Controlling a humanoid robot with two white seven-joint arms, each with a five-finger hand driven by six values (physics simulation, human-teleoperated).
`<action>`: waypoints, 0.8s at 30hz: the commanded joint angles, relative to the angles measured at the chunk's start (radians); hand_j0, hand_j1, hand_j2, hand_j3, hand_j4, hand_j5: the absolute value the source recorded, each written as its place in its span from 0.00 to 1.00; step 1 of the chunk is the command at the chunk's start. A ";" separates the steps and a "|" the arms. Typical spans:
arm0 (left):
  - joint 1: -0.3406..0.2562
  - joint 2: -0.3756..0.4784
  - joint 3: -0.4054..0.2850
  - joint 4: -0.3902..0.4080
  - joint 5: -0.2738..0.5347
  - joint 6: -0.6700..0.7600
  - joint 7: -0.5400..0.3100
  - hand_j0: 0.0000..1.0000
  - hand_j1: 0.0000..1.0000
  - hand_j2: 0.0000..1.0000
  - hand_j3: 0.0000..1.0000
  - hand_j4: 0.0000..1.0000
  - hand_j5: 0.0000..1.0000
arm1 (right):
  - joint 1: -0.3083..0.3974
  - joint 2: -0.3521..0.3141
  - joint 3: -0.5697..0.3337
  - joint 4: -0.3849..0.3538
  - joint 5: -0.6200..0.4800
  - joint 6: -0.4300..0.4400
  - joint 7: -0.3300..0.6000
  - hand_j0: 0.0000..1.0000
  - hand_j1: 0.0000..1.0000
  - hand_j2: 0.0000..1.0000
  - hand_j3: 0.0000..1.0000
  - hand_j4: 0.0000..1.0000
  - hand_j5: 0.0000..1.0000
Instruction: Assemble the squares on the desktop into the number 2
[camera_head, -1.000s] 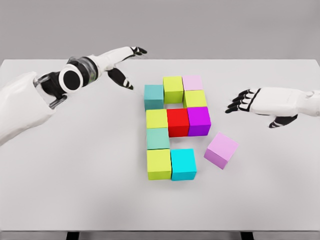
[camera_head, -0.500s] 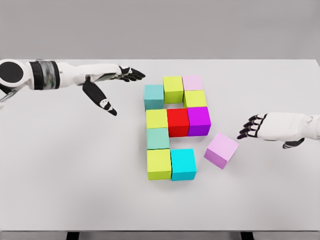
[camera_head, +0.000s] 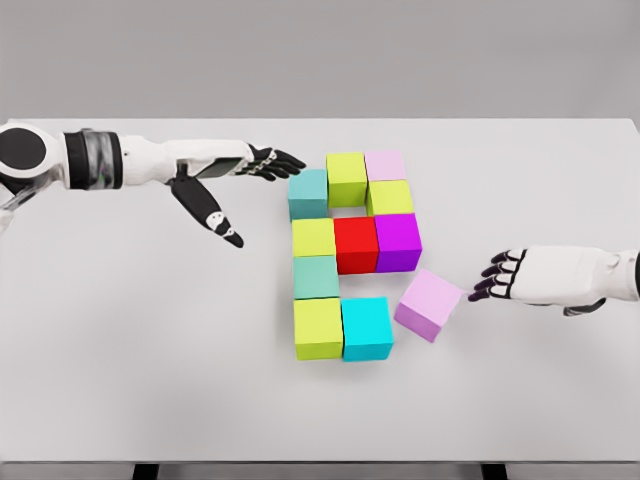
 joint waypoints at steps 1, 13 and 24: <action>0.002 0.011 0.000 -0.025 0.007 -0.001 0.000 1.00 1.00 1.00 1.00 1.00 1.00 | 0.000 -0.008 -0.001 -0.008 -0.001 0.002 0.000 1.00 1.00 1.00 1.00 1.00 1.00; 0.037 0.034 -0.008 -0.070 -0.014 -0.005 0.000 1.00 1.00 1.00 1.00 1.00 1.00 | 0.003 -0.008 0.002 -0.008 -0.001 0.002 0.000 1.00 1.00 1.00 1.00 1.00 1.00; 0.055 0.011 -0.008 -0.056 -0.022 0.002 0.000 1.00 1.00 1.00 1.00 1.00 1.00 | 0.015 0.006 0.000 -0.008 -0.004 0.002 0.000 1.00 1.00 1.00 1.00 1.00 1.00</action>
